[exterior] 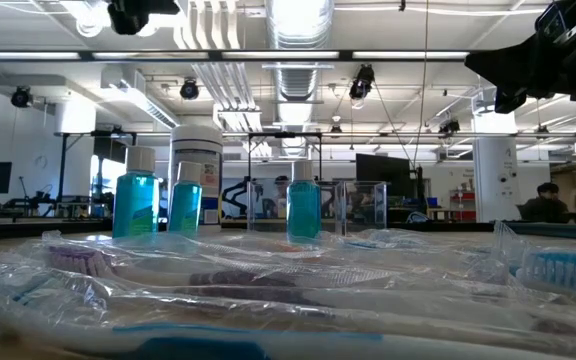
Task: Pick & Place toothbrushing station
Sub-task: Put the blue mouthwash in the transparent organizer
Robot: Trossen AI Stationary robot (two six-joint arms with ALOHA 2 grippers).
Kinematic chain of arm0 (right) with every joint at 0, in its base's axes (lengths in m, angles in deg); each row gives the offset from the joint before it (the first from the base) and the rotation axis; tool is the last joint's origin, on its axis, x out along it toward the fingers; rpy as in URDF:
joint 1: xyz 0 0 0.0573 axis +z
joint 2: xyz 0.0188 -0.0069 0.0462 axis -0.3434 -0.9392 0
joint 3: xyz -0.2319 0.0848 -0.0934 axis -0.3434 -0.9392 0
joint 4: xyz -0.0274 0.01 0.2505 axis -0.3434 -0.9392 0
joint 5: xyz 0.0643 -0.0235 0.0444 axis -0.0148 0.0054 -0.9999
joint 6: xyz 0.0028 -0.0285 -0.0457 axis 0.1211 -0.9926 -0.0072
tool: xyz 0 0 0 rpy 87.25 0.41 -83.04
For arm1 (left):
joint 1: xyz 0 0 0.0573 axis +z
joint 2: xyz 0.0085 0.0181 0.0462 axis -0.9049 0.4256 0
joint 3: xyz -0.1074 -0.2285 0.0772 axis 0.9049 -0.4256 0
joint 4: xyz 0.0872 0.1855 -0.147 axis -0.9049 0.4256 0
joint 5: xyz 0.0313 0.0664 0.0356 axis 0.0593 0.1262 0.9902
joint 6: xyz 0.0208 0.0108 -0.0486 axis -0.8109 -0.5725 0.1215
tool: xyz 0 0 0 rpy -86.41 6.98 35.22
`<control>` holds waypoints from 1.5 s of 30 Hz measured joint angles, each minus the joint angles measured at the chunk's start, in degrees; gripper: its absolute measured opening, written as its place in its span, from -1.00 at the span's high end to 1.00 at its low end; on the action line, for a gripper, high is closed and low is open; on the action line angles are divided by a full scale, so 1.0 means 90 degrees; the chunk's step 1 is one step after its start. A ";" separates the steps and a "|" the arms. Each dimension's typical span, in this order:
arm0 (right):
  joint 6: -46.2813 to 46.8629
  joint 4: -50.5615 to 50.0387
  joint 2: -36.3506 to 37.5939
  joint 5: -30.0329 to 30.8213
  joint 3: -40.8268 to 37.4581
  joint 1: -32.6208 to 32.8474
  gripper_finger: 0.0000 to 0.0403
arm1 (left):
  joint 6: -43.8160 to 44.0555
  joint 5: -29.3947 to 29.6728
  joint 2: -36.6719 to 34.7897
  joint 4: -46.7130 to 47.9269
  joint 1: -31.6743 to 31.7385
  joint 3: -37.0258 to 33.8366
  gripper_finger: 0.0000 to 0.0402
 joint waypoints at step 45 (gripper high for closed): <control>-0.0017 -0.0002 -0.0044 -0.0003 0.0000 0.0000 0.96 | 0.0241 0.0595 0.4043 0.1082 -0.1752 0.0740 -0.11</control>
